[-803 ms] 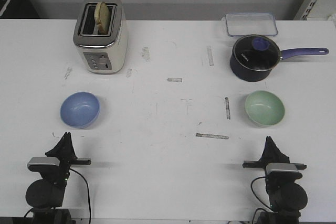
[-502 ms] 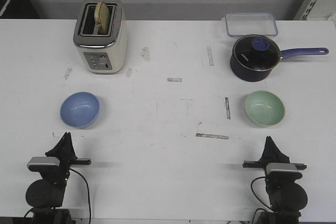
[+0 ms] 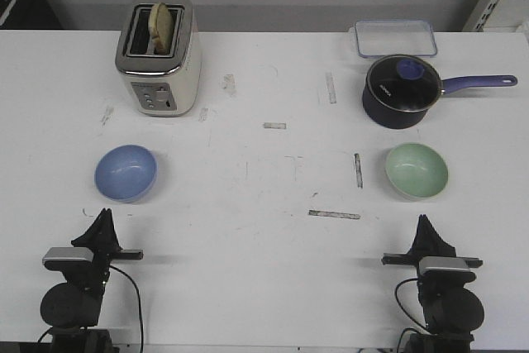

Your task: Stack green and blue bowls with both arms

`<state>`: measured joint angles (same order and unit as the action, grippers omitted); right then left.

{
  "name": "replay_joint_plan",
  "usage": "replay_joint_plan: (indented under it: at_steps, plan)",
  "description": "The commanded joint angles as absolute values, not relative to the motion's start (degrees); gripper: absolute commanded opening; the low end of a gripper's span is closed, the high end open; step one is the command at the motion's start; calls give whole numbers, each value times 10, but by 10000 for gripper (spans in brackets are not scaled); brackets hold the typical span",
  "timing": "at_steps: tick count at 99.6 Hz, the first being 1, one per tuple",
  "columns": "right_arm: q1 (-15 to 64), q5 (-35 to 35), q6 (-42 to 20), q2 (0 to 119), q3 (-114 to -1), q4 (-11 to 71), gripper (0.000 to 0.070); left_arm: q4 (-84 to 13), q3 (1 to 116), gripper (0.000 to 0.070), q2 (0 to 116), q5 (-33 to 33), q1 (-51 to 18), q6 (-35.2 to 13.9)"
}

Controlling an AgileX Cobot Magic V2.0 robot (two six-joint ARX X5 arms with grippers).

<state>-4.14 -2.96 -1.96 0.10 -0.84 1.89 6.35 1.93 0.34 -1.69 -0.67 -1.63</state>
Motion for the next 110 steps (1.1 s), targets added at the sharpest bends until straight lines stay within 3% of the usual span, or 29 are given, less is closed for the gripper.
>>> replay_joint_plan:
  at_steps: [1,28,41,62,101,110]
  plan:
    - [-42,-29,-26,1,-7,13,3,70,8,1,3,-19,-8,-22]
    - [-41,-30,-32,1,-7,-15,3,70,8,1,3,-19,-8,-22]
    - [-41,-31,-36,1,-15,-65,3,70,8,1,3,-19,-8,-22]
    - [-41,-31,-34,38,-136,-67,2,70,8,1,3,-19,-8,-22]
    - [-42,-48,-33,390,-560,257,3,70,8,1,3,-19,-8,-22]
    - [-42,-50,-28,469,-627,331,44,70,8,1,3,-19,-8,-22]
